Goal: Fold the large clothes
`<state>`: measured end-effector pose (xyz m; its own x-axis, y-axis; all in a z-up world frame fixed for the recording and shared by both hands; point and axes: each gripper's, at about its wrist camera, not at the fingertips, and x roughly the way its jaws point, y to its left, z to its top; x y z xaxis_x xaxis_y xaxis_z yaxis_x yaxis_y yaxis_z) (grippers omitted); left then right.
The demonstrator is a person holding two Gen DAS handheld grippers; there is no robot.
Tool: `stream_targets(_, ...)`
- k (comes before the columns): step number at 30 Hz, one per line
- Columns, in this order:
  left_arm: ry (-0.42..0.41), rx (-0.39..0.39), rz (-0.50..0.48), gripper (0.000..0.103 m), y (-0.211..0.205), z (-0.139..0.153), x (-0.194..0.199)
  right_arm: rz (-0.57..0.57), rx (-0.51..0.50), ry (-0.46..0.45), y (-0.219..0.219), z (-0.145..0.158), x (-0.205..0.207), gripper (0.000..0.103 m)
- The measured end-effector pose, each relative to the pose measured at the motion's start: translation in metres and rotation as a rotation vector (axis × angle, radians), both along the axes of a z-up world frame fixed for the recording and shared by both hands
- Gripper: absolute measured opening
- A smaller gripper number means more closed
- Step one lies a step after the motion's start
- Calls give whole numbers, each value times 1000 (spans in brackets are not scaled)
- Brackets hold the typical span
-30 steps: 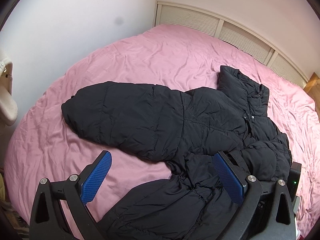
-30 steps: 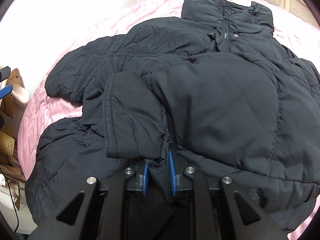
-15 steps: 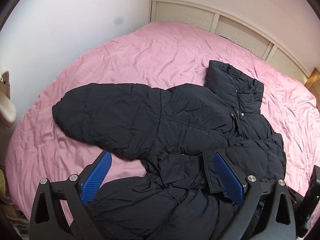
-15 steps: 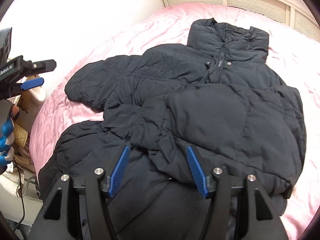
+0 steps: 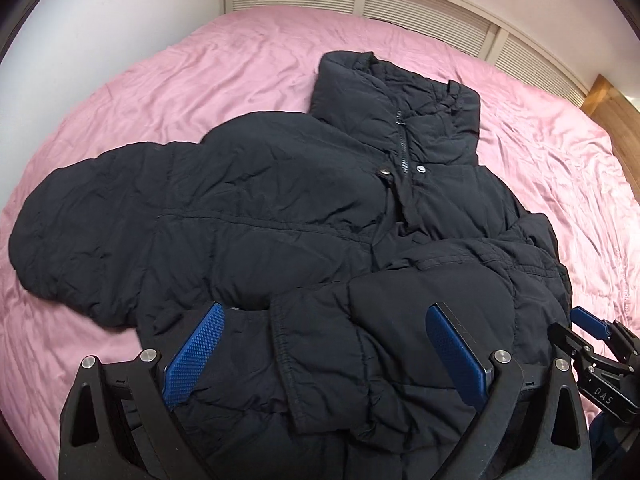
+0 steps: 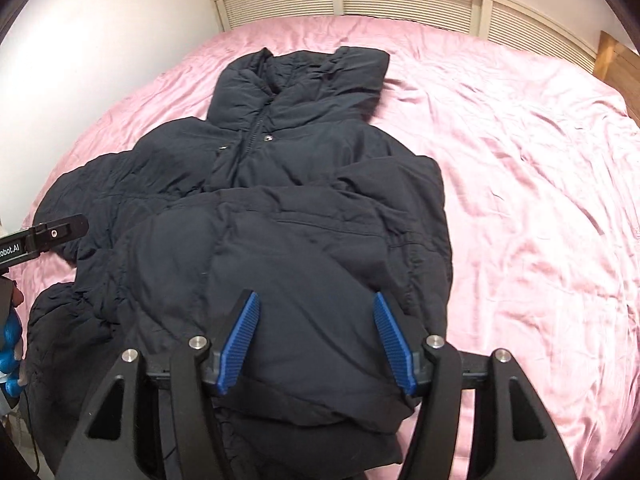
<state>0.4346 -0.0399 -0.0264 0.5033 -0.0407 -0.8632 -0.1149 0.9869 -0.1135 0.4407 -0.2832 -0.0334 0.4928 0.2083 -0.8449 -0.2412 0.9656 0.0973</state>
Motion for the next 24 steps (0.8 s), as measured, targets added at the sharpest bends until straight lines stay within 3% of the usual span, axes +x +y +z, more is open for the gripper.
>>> stream_targets(5, 43, 47, -99, 99, -32, -37, 20, -13, -22, 45, -9, -28, 14, 59)
stream_targets(10, 111, 65, -109, 103, -31, -83, 21, -16, -38, 82, -9, -60, 19, 63)
stream_targets(14, 145, 48, -114, 103, -27, -103, 22, -10, -46, 98, -10, -78, 19, 65)
stream_targets(20, 146, 59, -116, 102, -28, -89, 21, -20, -36, 132, -16, -80, 23, 66)
stream_targets(24, 42, 74, -117, 102, -30, -51, 21, -4, -6, 89, -22, -44, 23, 66)
